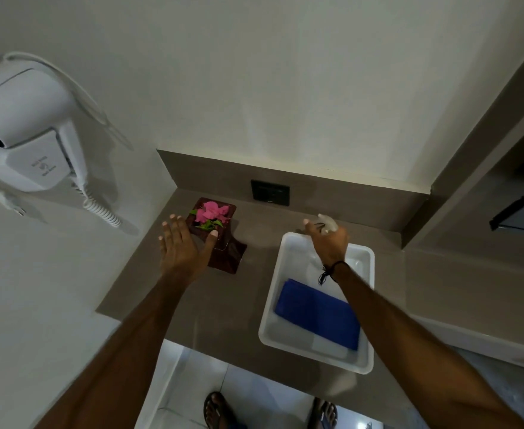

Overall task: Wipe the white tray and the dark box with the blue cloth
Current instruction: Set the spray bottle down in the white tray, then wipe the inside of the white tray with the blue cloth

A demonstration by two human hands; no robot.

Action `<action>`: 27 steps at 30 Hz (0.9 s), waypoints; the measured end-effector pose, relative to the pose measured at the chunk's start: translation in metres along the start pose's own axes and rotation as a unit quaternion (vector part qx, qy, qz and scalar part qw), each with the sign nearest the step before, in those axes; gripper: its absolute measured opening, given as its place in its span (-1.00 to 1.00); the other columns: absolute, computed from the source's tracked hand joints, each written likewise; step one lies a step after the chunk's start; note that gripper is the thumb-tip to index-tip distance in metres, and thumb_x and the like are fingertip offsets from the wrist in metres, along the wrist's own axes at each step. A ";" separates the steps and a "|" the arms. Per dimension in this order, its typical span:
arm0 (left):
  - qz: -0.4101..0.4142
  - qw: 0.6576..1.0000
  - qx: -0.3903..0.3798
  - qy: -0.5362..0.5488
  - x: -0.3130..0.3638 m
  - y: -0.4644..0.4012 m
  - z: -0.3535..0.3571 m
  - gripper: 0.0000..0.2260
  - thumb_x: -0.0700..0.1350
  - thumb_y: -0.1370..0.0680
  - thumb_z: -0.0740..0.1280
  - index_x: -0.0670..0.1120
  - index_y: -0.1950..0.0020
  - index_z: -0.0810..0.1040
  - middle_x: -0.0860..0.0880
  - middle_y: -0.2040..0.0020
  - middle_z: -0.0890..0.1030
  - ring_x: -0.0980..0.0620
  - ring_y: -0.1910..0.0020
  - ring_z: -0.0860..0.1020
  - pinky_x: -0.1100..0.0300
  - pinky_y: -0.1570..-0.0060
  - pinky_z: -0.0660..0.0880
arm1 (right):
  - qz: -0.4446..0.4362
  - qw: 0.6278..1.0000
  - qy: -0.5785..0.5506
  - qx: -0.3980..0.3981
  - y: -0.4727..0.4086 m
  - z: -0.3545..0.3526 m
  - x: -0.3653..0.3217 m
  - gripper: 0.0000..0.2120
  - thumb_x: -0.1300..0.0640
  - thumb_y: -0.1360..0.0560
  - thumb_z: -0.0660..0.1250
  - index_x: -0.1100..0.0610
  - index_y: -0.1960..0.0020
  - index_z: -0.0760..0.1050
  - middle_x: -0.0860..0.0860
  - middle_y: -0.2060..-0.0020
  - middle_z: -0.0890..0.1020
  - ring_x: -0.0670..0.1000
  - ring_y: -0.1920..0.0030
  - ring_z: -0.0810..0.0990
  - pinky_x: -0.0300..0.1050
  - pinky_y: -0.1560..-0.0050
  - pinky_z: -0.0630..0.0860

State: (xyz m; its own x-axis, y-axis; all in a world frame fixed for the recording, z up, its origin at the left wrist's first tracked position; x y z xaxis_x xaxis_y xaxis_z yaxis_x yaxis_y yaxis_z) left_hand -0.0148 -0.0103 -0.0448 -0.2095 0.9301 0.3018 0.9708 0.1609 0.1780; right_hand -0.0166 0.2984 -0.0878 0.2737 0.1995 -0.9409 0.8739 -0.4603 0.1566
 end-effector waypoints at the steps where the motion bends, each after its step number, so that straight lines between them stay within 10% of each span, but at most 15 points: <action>1: -0.001 1.000 0.000 0.002 0.000 0.000 0.000 -0.06 0.45 -0.49 -0.04 -0.18 -0.59 -0.24 -0.17 -0.62 -0.25 -0.13 -0.60 -0.27 -0.11 -0.54 -0.23 | 0.001 1.000 0.012 -0.003 0.001 -0.004 0.002 -0.81 -0.04 -0.49 0.41 -0.08 0.27 0.48 -0.12 0.31 0.60 -0.07 0.22 0.61 0.02 -0.05 0.62; 5: -0.002 1.000 -0.001 0.005 0.000 -0.001 -0.001 -0.06 0.45 -0.49 -0.03 -0.18 -0.59 -0.24 -0.17 -0.63 -0.24 -0.13 -0.60 -0.26 -0.12 -0.55 -0.22 | -0.017 0.998 0.047 -0.025 0.010 -0.016 0.009 -0.88 -0.02 -0.48 0.41 -0.01 0.05 0.53 -0.06 0.11 0.63 -0.01 0.06 0.62 0.06 -0.15 0.59; 9: -0.005 1.000 0.000 0.001 0.000 -0.001 -0.001 -0.06 0.45 -0.50 -0.01 -0.18 -0.59 -0.23 -0.18 -0.63 -0.22 -0.14 -0.60 -0.25 -0.11 -0.54 -0.22 | 0.014 0.996 0.086 0.006 0.035 -0.040 0.031 -0.42 -0.06 -0.30 0.55 0.04 -0.24 0.43 -0.06 -0.04 0.60 -0.03 -0.05 0.58 -0.09 -0.12 0.55; 16: -0.004 1.000 -0.004 0.004 0.001 -0.001 -0.001 -0.07 0.42 -0.51 0.02 -0.20 -0.59 -0.23 -0.20 -0.63 -0.21 -0.16 -0.60 -0.23 -0.11 -0.54 -0.22 | -0.012 0.859 0.477 -0.187 0.080 -0.047 0.102 -0.37 -0.28 -0.33 0.41 0.10 -0.22 0.40 0.06 -0.14 0.48 0.08 -0.11 0.49 0.00 -0.06 0.54; 27: 0.001 1.000 -0.005 -0.004 0.000 -0.003 -0.001 -0.07 0.43 -0.51 0.00 -0.20 -0.59 -0.21 -0.21 -0.63 -0.20 -0.19 -0.60 -0.22 -0.12 -0.52 -0.21 | 0.037 0.810 0.498 -0.307 0.052 -0.060 0.094 -0.09 -0.18 -0.15 0.61 0.13 -0.32 0.27 0.13 -0.22 0.49 0.15 -0.20 0.52 0.05 -0.17 0.53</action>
State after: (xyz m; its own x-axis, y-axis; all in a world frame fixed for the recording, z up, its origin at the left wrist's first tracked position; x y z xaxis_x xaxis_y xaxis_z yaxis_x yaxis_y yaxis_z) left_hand -0.0175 -0.0109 -0.0448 -0.2074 0.9326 0.2954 0.9697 0.1563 0.1876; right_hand 0.0782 0.3449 -0.1502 0.2558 0.9311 -0.2601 0.7912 -0.0470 0.6097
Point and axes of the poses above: each hand's wrist, its own y-axis away from the middle knuckle, its own z-axis out of the palm, x = y × z, the point moved 1 cm from there along -y, towards the middle knuckle
